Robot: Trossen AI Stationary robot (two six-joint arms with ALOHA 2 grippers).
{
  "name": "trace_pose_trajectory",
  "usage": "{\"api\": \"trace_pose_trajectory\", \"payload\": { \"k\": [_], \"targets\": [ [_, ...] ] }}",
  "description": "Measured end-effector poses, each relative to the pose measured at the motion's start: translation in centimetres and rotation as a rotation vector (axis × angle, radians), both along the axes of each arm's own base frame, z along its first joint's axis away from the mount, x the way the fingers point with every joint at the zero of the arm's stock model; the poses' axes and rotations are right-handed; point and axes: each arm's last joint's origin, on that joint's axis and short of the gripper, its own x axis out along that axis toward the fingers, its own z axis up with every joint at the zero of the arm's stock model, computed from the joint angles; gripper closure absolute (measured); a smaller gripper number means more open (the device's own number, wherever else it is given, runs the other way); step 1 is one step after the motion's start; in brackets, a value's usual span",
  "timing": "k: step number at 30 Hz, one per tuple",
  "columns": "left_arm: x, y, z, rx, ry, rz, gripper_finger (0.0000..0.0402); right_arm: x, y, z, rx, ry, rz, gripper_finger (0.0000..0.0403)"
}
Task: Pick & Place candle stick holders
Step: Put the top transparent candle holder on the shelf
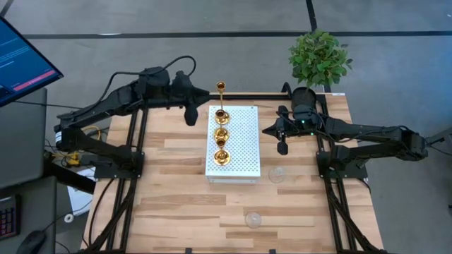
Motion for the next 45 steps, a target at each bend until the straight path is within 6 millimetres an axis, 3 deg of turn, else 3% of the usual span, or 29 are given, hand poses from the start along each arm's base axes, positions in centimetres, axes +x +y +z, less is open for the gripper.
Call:
{"api": "trace_pose_trajectory", "payload": {
  "k": [7, 12, 17, 23, 28, 32, 37, 45],
  "targets": [
    [-0.1, -1.3, -0.5, 0.101, 0.094, -0.087, 0.0392, 0.0, 0.0, 0.0, 0.000, 0.001, 0.000, 0.0403],
    [0.5, -3.4, -1.4, 0.158, 0.134, -0.318, 0.0396, 0.0, 0.0, 0.0, 0.000, 0.001, 0.000, 0.0403],
    [1.2, -5.4, -4.5, 0.177, 0.177, -0.449, 0.0397, 0.0, 0.0, 0.0, -0.001, -0.003, 0.000, 0.0403],
    [2.2, -7.2, -10.4, 0.177, 0.188, -0.508, 0.0398, 0.1, 0.1, 0.1, -0.003, -0.014, 0.005, 0.0403],
    [0.3, -7.4, -12.7, 0.188, 0.196, -0.419, 0.0399, 0.1, 0.2, 0.0, 0.000, -0.005, 0.009, 0.0403],
    [-2.8, -7.3, -13.2, 0.190, 0.127, -0.412, 0.0397, -0.1, 0.2, -0.2, 0.010, 0.025, 0.008, 0.0403],
    [-6.1, -7.1, -15.8, 0.198, 0.066, -0.433, 0.0399, -0.2, 0.0, -0.2, 0.010, 0.026, -0.003, 0.0403],
    [-7.8, -7.0, -20.3, 0.200, 0.004, -0.459, 0.0395, -0.2, -0.1, -0.2, 0.011, 0.027, -0.007, 0.0403]
  ]
}}
